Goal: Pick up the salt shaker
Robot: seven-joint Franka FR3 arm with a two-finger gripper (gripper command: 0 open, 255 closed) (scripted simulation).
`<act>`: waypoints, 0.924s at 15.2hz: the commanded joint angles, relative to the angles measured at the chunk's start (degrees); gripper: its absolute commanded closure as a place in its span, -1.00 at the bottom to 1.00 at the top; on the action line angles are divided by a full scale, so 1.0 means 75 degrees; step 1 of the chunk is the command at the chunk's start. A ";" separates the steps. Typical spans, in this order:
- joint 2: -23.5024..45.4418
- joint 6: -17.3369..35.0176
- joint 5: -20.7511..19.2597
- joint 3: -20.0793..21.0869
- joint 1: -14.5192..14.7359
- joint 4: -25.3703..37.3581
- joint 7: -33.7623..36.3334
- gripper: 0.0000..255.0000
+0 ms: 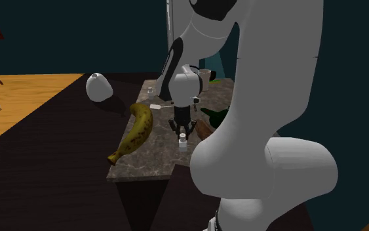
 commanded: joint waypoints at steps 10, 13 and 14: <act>-0.0558 -0.0553 0.0234 0.0095 -0.0069 0.0012 -0.0150 1.00; -0.0827 -0.0844 0.0344 0.0130 -0.0093 0.0045 -0.0220 1.00; -0.0914 -0.0942 0.0379 0.0139 -0.0100 0.0060 -0.0242 1.00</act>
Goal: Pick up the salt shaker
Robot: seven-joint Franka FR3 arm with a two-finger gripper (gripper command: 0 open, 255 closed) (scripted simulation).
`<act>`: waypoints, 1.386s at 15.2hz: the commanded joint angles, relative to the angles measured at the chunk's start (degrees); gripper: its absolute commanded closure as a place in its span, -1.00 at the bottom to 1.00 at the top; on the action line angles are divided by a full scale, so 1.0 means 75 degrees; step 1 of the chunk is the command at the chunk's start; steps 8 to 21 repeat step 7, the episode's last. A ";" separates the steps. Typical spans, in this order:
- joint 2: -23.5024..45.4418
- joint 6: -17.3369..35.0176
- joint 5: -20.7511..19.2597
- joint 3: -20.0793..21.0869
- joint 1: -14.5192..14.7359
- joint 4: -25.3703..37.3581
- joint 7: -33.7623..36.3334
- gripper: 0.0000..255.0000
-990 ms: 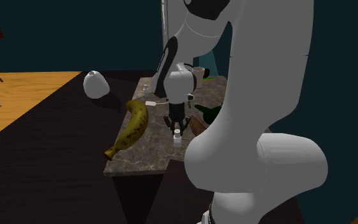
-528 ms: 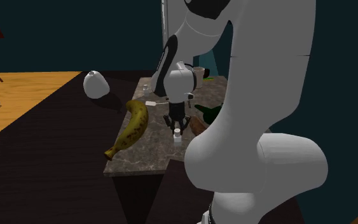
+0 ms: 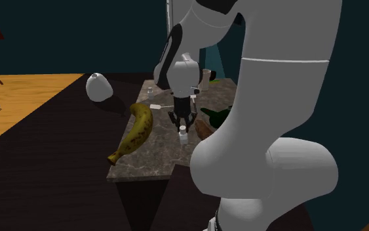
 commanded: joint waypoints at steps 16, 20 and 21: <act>-0.0519 -0.0610 0.0201 0.0046 -0.0033 0.0112 -0.0125 1.00; -0.0519 -0.0610 0.0201 0.0046 -0.0033 0.0112 -0.0125 1.00; -0.0519 -0.0610 0.0201 0.0046 -0.0033 0.0112 -0.0125 1.00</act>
